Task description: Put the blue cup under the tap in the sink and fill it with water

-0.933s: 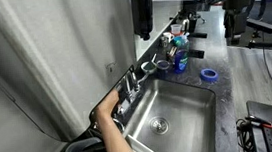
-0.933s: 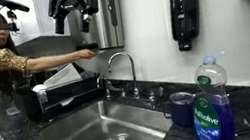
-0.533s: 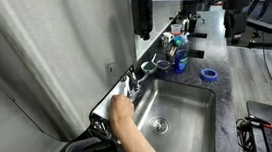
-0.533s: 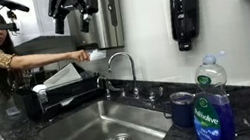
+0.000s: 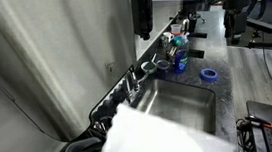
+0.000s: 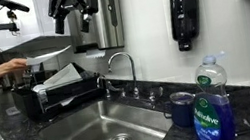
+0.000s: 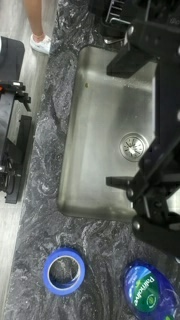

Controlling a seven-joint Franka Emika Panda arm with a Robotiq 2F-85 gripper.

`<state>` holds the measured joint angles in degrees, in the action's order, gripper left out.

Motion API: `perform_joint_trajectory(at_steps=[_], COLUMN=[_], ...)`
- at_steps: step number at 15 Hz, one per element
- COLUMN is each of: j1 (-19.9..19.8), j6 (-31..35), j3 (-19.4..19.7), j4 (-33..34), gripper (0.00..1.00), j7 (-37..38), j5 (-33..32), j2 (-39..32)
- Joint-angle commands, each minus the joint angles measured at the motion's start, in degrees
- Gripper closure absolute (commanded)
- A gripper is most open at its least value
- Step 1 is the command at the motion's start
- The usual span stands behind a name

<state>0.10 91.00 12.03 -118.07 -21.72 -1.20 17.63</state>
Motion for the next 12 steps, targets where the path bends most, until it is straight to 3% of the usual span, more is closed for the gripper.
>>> perform_joint_trajectory(at_steps=[1,8,12], j1=[-1.3,-1.5,-2.0], j6=[-0.1,4.2,12.5], j3=[-1.1,-1.7,-2.4], j4=[0.1,2.0,2.6], gripper=[0.00,0.00,0.00], j7=[-0.3,5.1,12.0], j5=[0.3,1.5,3.0], j2=[-0.1,-7.1,-13.2])
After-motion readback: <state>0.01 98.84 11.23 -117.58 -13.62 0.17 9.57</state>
